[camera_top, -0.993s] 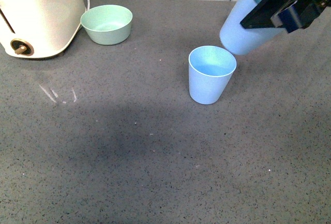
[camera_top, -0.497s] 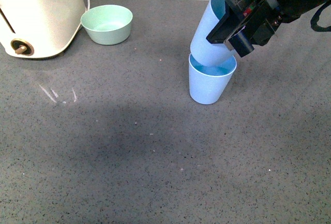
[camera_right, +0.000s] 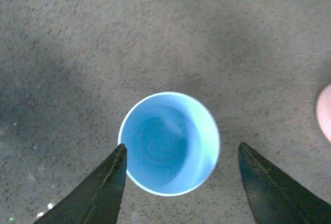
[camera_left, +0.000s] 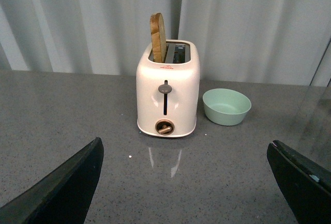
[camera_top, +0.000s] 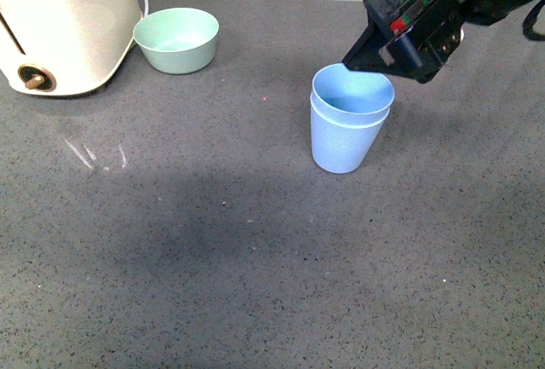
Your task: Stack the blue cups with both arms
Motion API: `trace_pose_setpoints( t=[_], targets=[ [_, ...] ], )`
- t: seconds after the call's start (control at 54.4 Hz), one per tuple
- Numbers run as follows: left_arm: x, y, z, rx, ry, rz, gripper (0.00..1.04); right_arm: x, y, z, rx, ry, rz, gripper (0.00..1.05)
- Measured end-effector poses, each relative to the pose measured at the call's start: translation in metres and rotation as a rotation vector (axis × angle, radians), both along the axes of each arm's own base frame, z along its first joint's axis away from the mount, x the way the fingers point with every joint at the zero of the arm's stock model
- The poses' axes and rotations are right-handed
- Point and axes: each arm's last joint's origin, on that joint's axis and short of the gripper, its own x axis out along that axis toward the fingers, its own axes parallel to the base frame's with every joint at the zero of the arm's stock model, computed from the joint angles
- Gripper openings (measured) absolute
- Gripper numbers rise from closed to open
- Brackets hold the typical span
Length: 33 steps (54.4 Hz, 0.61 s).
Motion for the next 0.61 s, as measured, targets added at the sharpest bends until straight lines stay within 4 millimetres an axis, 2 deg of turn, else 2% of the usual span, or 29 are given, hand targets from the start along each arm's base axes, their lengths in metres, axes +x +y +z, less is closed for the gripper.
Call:
trace_pose_setpoints(
  t=[0.147,0.166,0.202,0.239,0.294,0.386,0.497,0.589,0.607],
  targets=[
    [0.0,0.0,0.0,0.0,0.0,0.0,0.96,-0.016,-0.028,0.036,0.108,-0.141,-0.096,0.93],
    [0.0,0.0,0.0,0.0,0.0,0.0,0.96,-0.017,-0.029,0.038,0.114,-0.189,-0.151,0.92],
    [0.0,0.0,0.0,0.0,0.0,0.0,0.96,-0.022,-0.034,0.04,0.16,-0.373,-0.364,0.83],
    [0.0,0.0,0.0,0.0,0.0,-0.001,0.96,-0.031,-0.042,0.034,0.252,-0.499,-0.542,0.75],
    [0.0,0.0,0.0,0.0,0.0,-0.001,0.96,-0.046,-0.055,0.019,0.353,-0.576,-0.677,0.64],
    [0.0,0.0,0.0,0.0,0.0,0.001,0.96,-0.068,-0.071,0.004,0.437,-0.614,-0.725,0.48],
    [0.0,0.0,0.0,0.0,0.0,-0.001,0.96,-0.098,-0.089,-0.008,0.479,-0.62,-0.732,0.22],
    [0.0,0.0,0.0,0.0,0.0,0.0,0.96,-0.11,-0.096,-0.016,0.479,-0.609,-0.739,0.08],
    [0.0,0.0,0.0,0.0,0.0,0.0,0.96,-0.115,-0.098,-0.019,0.478,-0.606,-0.738,0.02]
  ],
)
